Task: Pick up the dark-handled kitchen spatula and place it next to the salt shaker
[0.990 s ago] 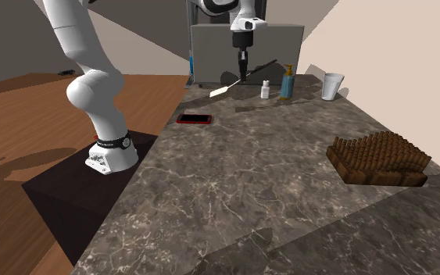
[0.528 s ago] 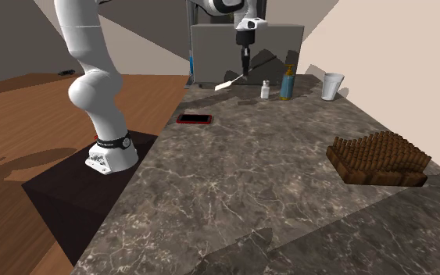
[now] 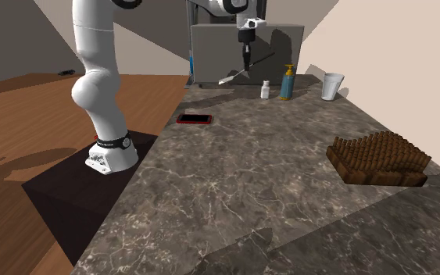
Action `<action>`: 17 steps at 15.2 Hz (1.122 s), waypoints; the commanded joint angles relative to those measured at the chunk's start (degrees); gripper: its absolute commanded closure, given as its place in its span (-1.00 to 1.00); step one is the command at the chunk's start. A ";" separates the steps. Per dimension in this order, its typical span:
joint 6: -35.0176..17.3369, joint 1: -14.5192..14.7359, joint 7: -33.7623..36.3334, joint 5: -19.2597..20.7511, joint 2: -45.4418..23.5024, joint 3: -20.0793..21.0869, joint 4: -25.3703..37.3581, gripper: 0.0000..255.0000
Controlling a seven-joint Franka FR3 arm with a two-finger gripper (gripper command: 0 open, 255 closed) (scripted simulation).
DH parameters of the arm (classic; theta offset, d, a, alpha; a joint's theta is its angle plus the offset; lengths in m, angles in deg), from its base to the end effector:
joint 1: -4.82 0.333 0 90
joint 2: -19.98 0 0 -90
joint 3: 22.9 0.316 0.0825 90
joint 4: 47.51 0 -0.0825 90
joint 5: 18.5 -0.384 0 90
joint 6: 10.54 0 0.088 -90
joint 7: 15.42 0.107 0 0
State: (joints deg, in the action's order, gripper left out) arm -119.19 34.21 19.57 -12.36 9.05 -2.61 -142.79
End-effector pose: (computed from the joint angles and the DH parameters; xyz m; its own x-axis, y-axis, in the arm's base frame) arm 0.4206 0.4604 0.5032 0.9589 0.2759 0.0661 0.2766 -0.9610 -0.0006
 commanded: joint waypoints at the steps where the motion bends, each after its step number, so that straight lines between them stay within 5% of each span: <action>1: 1.60 1.85 2.60 1.57 -3.72 0.68 4.92 1.00; 9: 10.74 12.24 10.78 7.88 -20.91 1.45 29.92 1.00; 13: 20.68 20.55 12.06 11.17 -35.22 0.02 54.37 1.00; 17: 15.62 18.93 12.85 10.70 -32.65 0.32 46.49 1.00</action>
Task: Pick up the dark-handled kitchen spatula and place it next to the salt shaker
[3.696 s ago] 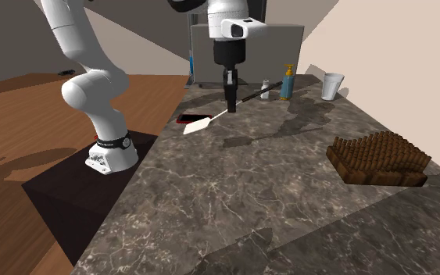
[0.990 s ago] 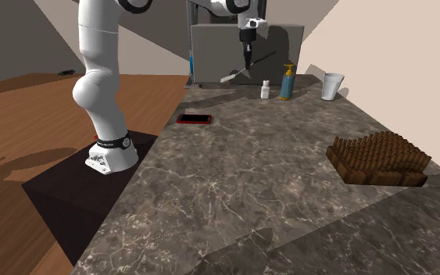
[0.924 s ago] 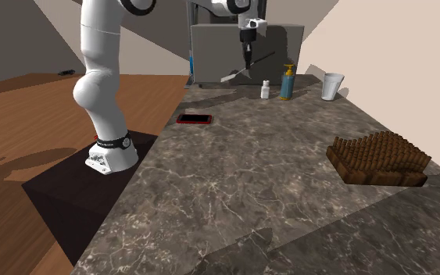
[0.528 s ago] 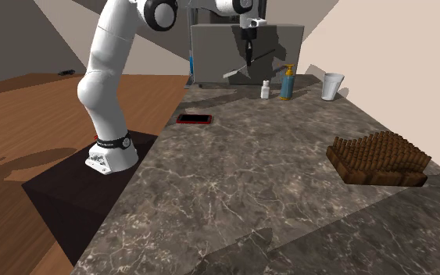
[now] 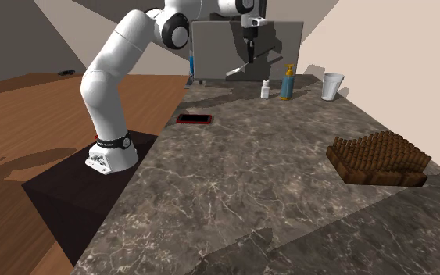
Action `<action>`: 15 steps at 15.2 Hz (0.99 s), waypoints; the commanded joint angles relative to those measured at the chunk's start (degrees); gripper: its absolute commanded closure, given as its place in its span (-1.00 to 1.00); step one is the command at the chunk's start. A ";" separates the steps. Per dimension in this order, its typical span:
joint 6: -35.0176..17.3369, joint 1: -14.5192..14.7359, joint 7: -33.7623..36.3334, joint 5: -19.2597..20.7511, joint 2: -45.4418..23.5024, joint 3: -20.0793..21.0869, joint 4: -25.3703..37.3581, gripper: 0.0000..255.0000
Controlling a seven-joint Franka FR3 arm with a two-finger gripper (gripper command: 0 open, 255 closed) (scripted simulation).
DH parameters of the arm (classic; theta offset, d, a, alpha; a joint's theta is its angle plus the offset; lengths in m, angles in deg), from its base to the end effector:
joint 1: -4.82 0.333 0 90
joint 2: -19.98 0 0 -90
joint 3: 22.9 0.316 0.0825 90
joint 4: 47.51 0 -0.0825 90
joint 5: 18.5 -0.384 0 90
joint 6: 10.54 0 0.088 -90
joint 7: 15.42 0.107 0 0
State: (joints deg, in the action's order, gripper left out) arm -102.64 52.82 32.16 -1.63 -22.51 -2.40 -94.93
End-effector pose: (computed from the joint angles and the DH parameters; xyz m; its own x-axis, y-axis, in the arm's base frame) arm 0.3986 0.6331 0.5062 0.9606 0.2636 0.0879 0.2657 -0.9639 -0.0140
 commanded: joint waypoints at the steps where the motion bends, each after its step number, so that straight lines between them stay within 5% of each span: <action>1: -2.00 0.02 0.41 -0.09 -0.70 0.17 -2.87 1.00; 15: -13.77 -2.22 2.00 0.02 0.75 0.12 -16.48 1.00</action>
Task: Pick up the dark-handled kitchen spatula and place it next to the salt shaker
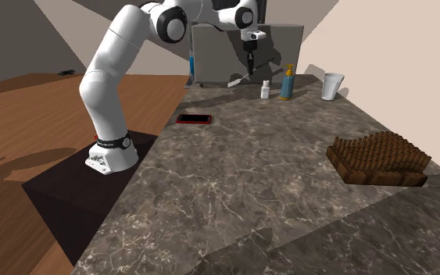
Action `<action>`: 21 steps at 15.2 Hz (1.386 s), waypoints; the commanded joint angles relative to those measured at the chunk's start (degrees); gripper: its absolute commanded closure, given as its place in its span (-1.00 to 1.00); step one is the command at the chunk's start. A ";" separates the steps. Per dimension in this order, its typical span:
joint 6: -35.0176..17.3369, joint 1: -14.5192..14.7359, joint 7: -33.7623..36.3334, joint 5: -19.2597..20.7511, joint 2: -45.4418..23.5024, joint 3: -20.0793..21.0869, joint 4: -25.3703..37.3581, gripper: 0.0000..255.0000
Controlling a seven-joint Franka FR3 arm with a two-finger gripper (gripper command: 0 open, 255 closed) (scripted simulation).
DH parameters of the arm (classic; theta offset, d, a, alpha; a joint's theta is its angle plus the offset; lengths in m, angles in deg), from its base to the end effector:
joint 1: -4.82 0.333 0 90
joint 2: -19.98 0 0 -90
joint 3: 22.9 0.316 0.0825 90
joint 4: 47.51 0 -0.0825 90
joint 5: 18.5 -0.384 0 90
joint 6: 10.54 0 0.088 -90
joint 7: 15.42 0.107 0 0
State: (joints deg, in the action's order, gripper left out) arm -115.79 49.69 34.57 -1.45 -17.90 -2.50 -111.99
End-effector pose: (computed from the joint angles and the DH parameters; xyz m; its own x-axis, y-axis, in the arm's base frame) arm 0.4003 0.6273 0.4465 0.9620 0.2483 0.1136 0.2516 -0.9677 -0.0156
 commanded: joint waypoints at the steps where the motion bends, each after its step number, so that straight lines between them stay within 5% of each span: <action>1: -1.33 0.83 -0.31 -0.08 -3.94 0.20 -0.06 1.00; 17: -7.28 0.42 0.54 0.60 -5.35 -0.26 -4.76 1.00; 18: -7.29 0.46 0.57 0.62 -5.43 -0.27 -4.69 -1.00; 21: -7.16 0.38 0.43 0.60 -5.45 -0.29 -4.53 -1.00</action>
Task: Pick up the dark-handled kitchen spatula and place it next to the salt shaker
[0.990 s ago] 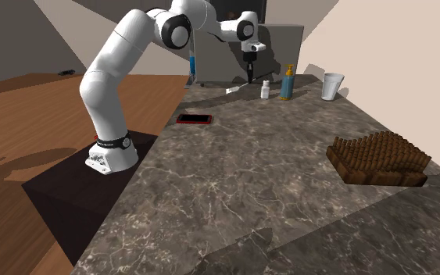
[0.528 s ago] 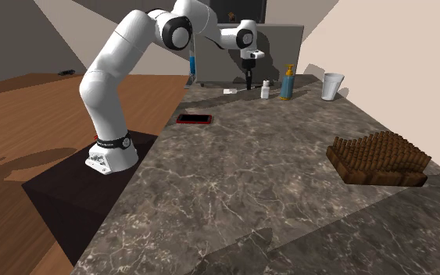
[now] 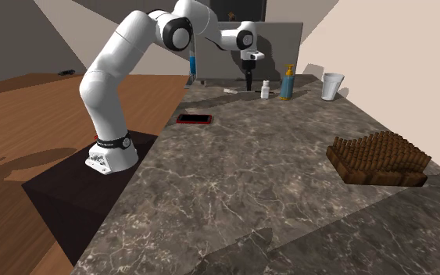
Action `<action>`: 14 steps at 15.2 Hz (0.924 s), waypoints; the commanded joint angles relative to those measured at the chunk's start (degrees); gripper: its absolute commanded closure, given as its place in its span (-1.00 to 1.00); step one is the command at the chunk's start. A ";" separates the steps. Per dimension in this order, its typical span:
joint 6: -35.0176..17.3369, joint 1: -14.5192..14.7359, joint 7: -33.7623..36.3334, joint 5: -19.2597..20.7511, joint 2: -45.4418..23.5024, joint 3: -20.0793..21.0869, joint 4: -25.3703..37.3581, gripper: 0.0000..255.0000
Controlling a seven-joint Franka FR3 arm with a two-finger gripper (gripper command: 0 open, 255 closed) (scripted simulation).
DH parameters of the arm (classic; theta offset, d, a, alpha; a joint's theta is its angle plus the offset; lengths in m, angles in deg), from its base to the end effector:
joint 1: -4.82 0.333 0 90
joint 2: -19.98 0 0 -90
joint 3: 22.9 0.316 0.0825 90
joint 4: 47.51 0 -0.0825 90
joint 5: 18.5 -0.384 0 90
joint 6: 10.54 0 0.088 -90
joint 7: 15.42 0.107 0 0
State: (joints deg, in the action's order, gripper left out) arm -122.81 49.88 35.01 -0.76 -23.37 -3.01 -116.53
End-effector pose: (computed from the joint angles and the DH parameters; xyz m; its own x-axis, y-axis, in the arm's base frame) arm 0.3996 0.6376 0.3498 0.9610 0.2685 0.0669 0.2687 -0.9632 0.0052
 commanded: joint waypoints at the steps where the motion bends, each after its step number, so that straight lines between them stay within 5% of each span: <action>1: -0.08 0.24 0.00 -0.09 -0.05 0.21 0.13 -1.00; 6: 5.51 0.59 -0.55 -0.90 2.25 0.78 3.56 -1.00; 14: 5.51 0.59 -0.55 -0.90 2.25 0.79 3.56 -1.00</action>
